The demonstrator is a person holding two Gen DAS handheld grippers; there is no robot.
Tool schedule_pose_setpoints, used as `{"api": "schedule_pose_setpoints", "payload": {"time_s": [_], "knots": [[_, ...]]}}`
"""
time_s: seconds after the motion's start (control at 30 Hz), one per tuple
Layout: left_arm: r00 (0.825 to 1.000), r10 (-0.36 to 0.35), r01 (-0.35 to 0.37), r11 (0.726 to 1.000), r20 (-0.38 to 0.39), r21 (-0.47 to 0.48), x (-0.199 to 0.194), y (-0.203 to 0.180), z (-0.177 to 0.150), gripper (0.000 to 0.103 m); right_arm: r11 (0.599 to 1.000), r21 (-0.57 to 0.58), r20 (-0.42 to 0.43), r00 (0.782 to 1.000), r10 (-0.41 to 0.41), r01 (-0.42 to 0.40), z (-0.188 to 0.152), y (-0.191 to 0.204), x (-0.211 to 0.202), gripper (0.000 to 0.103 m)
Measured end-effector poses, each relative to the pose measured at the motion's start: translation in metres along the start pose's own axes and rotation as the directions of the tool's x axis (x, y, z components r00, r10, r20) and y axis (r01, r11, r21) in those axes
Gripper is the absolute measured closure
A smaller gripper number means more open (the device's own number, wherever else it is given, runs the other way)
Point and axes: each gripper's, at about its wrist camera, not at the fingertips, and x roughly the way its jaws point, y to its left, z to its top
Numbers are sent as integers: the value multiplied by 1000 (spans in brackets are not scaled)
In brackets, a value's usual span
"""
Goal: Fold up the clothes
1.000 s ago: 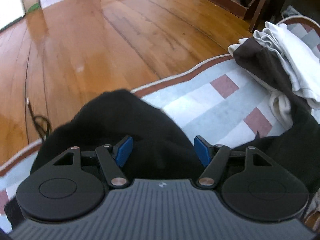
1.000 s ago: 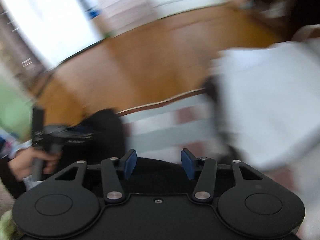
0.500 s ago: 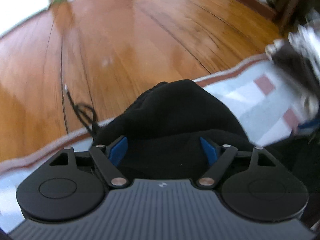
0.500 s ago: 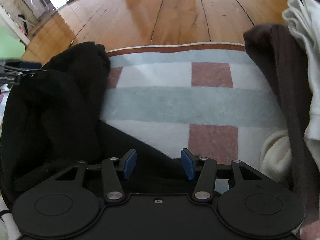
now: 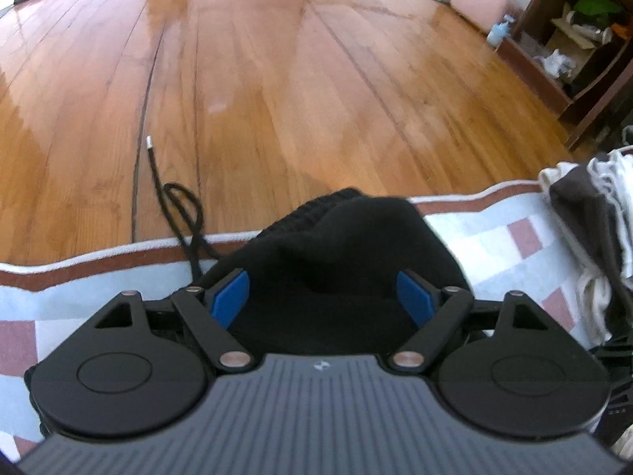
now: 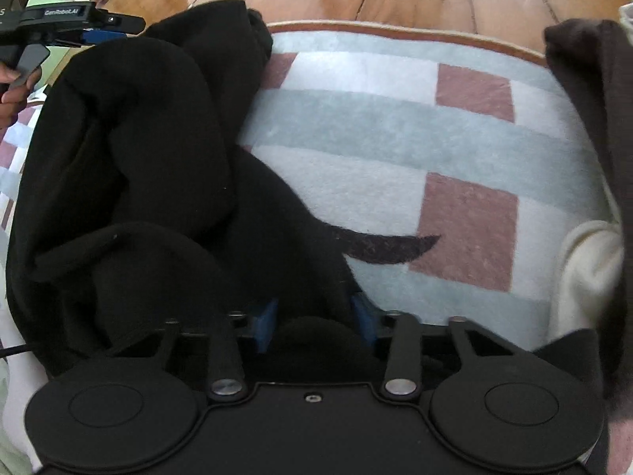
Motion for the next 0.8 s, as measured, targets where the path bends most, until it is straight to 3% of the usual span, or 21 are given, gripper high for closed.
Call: {"api": "schedule_pose_setpoints", "payload": {"time_s": [0.07,0.1,0.13,0.23,0.3,0.37,0.4,0.43,0.6,0.73,0.8], "knots": [[1000,-15,14,999,14,41,-3,-8,3,51,1000,-11,25,1000,-13,13,-6,2,-8,79],[1000,6,-7,998,8,68,-2,-14,5,79,1000,-17,31,999,-21,21,-8,2,-9,80],[1000,26,-26,995,2,95,-1,-19,8,84,999,-21,35,999,-27,28,-9,3,-10,80],[1000,6,-6,994,-6,106,3,-27,14,84,1000,-18,44,999,-1,2,-9,3,-11,79],[1000,-22,24,995,-22,100,5,-35,15,80,993,0,59,991,120,-120,-9,-3,-13,79],[998,-48,52,993,-35,107,8,-44,15,72,979,-3,61,977,205,-205,-12,-7,-15,79],[997,-56,61,991,-43,117,11,-51,14,55,969,-6,61,968,245,-245,-14,-8,-17,79],[997,-64,70,990,-52,125,15,-57,13,46,967,-13,55,965,255,-254,-15,-6,-17,79],[989,-78,97,982,-123,160,38,-91,14,43,957,-75,25,959,283,-281,-20,10,-16,78],[983,-127,137,988,-132,75,59,-108,20,22,943,-144,0,953,303,-300,-21,22,-11,78],[980,-98,113,990,-174,82,75,-119,19,22,937,-166,-4,951,310,-307,-23,25,-13,78]]}}
